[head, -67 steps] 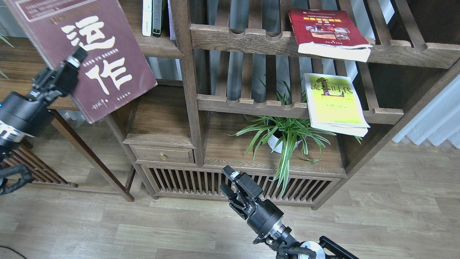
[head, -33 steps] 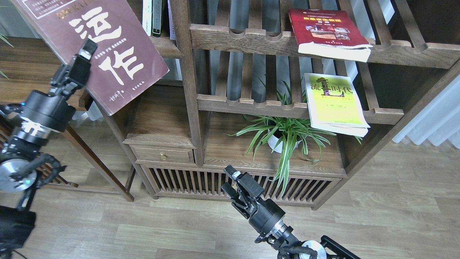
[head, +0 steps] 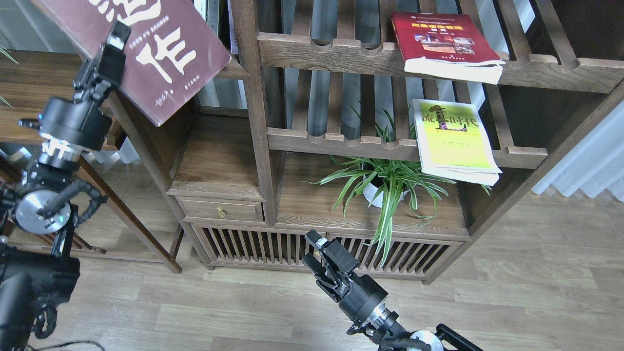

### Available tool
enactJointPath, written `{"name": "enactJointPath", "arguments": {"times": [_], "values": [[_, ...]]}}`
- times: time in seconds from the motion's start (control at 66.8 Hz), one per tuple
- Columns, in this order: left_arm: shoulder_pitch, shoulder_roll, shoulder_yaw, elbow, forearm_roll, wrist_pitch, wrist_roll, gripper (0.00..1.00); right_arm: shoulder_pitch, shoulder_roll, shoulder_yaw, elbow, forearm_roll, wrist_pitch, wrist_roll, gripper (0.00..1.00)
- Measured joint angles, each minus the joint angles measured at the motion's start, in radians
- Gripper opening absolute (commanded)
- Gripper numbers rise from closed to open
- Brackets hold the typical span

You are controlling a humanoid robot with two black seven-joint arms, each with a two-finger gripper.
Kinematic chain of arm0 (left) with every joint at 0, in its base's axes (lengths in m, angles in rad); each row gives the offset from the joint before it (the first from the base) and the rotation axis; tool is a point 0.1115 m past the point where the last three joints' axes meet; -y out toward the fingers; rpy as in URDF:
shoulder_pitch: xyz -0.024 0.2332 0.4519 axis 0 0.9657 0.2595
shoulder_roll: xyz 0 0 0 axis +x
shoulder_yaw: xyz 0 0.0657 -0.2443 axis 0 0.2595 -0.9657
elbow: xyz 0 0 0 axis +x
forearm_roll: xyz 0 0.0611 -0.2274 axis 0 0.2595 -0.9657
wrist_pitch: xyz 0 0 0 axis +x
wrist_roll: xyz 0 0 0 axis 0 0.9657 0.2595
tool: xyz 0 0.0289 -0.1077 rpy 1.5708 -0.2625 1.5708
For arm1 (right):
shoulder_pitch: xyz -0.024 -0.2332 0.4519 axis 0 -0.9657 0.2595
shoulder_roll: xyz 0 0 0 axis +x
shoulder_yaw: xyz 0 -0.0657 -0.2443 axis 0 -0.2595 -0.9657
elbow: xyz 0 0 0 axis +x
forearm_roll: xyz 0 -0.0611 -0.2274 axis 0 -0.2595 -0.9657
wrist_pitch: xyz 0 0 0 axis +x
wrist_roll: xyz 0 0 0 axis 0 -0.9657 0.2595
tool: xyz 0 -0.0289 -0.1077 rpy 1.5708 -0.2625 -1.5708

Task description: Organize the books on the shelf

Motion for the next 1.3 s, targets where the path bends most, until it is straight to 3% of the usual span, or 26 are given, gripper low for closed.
{"name": "enactJointPath", "arguments": {"times": [0.524, 0.719, 0.989, 1.139, 1.303], "values": [[-0.059, 0.040, -0.120, 0.038, 0.082, 0.000, -0.010, 0.00, 0.001, 0.000, -0.014, -0.010, -0.009, 0.000, -0.004, 0.98], [-0.105, 0.124, -0.098, 0.060, 0.153, 0.000, -0.087, 0.00, 0.001, 0.000, -0.015, -0.010, -0.061, 0.000, -0.005, 0.98], [-0.269, 0.140, -0.072, 0.173, 0.252, 0.000, -0.122, 0.00, 0.001, 0.000, -0.010, -0.009, -0.097, 0.000, -0.005, 0.98], [-0.308, 0.175, -0.031, 0.231, 0.335, 0.000, -0.194, 0.00, 0.001, 0.000, -0.012, 0.013, -0.098, 0.000, -0.004, 0.98], [-0.399, 0.192, 0.032, 0.275, 0.394, 0.000, -0.219, 0.00, 0.000, 0.000, -0.011, 0.018, -0.097, 0.000, -0.003, 0.98]]}}
